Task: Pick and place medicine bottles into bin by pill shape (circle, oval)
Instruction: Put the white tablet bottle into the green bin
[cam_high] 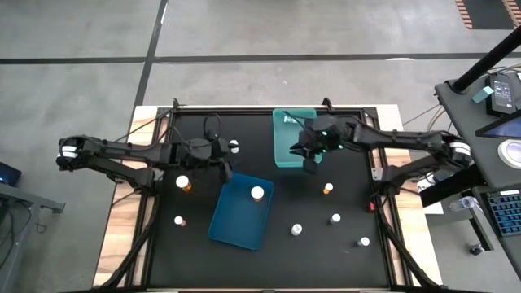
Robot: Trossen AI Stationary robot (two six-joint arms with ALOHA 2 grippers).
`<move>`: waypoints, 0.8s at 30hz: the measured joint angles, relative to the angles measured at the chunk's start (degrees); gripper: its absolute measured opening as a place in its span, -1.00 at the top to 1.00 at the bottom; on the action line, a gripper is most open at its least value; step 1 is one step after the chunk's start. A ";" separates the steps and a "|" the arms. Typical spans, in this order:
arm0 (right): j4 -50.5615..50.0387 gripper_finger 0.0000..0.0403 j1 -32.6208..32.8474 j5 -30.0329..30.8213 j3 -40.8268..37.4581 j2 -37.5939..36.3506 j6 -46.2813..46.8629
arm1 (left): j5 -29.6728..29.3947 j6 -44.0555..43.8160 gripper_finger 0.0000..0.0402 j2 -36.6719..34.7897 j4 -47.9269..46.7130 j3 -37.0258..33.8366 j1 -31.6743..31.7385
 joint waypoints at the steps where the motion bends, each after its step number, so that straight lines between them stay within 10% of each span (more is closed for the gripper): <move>1: 2.58 0.77 0.35 0.03 -1.68 -1.30 -0.02 | -0.01 -0.53 -0.15 0.00 0.00 0.00 0.39; 13: 18.27 0.81 0.91 0.06 -12.79 -12.68 -3.78 | 0.69 -9.54 -0.15 6.24 -1.18 1.58 7.91; 24: 18.46 0.81 0.88 0.10 -13.40 -11.54 -6.75 | 1.62 -19.76 -0.15 20.19 -24.19 15.02 16.60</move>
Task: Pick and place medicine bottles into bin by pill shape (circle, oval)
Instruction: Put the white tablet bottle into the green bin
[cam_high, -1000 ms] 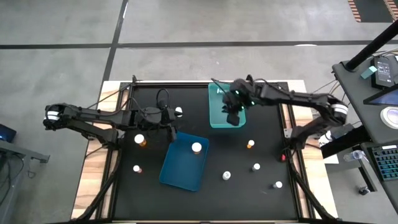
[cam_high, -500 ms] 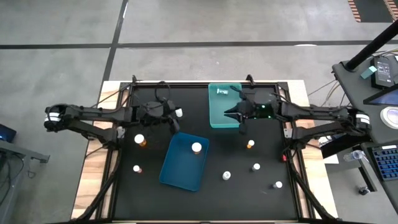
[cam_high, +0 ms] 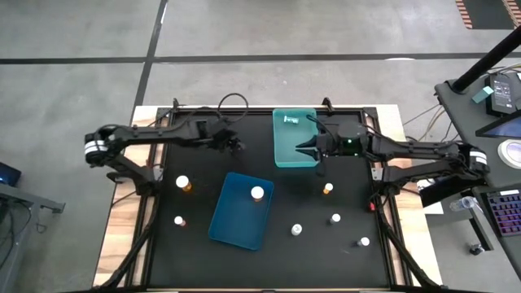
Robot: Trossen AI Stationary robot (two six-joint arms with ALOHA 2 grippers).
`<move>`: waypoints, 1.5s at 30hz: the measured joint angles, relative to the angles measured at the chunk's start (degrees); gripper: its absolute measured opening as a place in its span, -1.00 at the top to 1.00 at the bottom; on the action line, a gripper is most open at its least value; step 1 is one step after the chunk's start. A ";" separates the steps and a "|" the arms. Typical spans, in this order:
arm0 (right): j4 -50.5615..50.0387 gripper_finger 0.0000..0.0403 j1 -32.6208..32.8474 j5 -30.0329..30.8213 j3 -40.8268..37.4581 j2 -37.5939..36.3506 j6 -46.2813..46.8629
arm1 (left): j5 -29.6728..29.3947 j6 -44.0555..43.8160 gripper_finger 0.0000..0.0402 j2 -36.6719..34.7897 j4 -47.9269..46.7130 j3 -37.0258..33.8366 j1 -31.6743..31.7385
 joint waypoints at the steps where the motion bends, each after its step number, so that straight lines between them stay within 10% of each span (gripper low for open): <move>1: -0.02 0.81 0.00 0.02 -0.12 0.54 -0.97 | 0.00 0.00 -0.15 1.23 -0.18 0.63 0.38; 27: 2.30 0.81 -3.41 0.11 -0.34 7.13 -3.22 | 2.86 -4.61 -0.13 12.90 -0.09 0.65 2.92; 37: 2.71 0.81 -3.41 0.09 -0.34 7.13 -3.22 | 2.74 -4.46 0.43 11.77 0.14 0.63 2.74; 45: 2.70 0.81 -3.41 0.09 -0.34 7.13 -3.22 | 2.63 0.46 0.44 6.03 3.26 0.61 0.61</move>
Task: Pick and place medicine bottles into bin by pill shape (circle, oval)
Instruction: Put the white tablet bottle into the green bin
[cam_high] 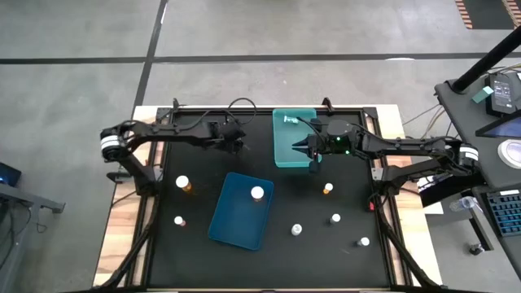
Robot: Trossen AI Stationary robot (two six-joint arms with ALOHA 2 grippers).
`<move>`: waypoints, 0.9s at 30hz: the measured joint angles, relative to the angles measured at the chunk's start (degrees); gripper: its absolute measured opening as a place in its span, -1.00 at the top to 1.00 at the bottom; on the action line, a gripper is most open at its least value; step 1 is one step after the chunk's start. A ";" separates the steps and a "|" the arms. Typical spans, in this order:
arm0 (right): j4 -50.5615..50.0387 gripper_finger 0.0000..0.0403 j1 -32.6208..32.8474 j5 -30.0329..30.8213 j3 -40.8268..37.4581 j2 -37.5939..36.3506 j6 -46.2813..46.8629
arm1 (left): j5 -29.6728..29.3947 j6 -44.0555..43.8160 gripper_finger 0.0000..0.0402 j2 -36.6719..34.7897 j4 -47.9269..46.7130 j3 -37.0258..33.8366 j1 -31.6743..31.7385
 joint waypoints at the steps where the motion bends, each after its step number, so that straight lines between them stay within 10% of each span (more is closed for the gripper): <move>1: -0.01 0.81 0.00 0.00 0.00 0.00 0.00 | 0.04 1.66 0.44 -1.60 2.15 -0.11 -0.69; 5: 0.02 0.81 0.00 -0.02 0.00 0.00 0.00 | 3.65 12.70 0.44 -8.55 16.18 -2.15 -4.22; 10: 0.46 0.81 0.00 -0.07 0.01 0.00 0.02 | 22.24 28.08 0.43 -16.45 41.97 -8.22 -9.14; 19: 0.87 0.81 0.00 -0.07 0.02 0.00 0.04 | 29.68 17.57 0.42 -22.35 79.21 -15.83 -10.67; 27: 0.86 0.81 0.00 -0.07 0.02 0.00 0.02 | 37.34 14.69 0.41 -23.00 87.37 -15.79 -10.83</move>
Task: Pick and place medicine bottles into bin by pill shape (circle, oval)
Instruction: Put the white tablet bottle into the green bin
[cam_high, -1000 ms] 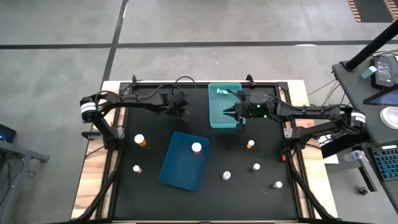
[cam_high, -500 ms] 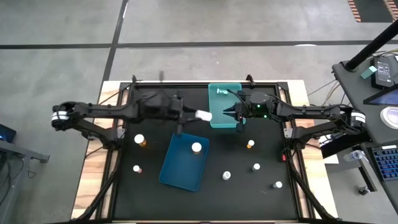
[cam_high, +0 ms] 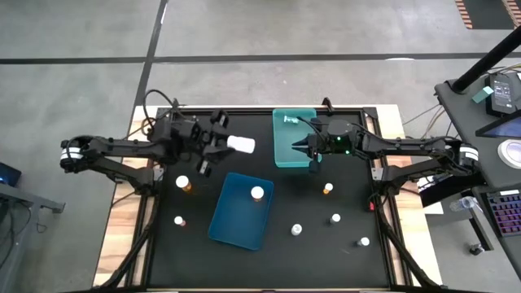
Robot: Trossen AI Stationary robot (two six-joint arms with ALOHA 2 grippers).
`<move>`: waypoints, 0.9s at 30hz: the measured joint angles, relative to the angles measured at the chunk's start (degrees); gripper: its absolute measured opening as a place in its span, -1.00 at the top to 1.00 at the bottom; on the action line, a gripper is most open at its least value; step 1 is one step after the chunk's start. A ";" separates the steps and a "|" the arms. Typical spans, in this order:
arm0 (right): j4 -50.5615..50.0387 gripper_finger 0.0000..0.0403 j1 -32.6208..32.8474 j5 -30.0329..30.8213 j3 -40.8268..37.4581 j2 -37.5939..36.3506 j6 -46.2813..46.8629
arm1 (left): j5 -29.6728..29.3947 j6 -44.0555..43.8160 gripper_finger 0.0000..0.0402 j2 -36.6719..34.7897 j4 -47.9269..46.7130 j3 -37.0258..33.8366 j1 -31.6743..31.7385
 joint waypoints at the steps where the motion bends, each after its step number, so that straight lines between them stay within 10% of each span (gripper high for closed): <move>1: -0.01 0.81 0.00 0.01 0.00 0.00 0.00 | 0.71 0.09 0.41 -0.01 0.20 0.00 0.00; 8: -0.01 0.81 0.00 0.01 0.00 0.00 0.00 | -1.07 -0.74 0.41 -0.02 0.55 0.00 0.00; 16: -0.01 0.81 0.00 0.01 0.00 0.00 0.00 | -28.16 -15.14 0.41 0.31 0.56 0.00 0.09; 27: -0.01 0.81 0.00 0.03 0.00 0.00 -0.22 | -30.45 -12.96 0.41 0.52 -6.84 -0.04 0.13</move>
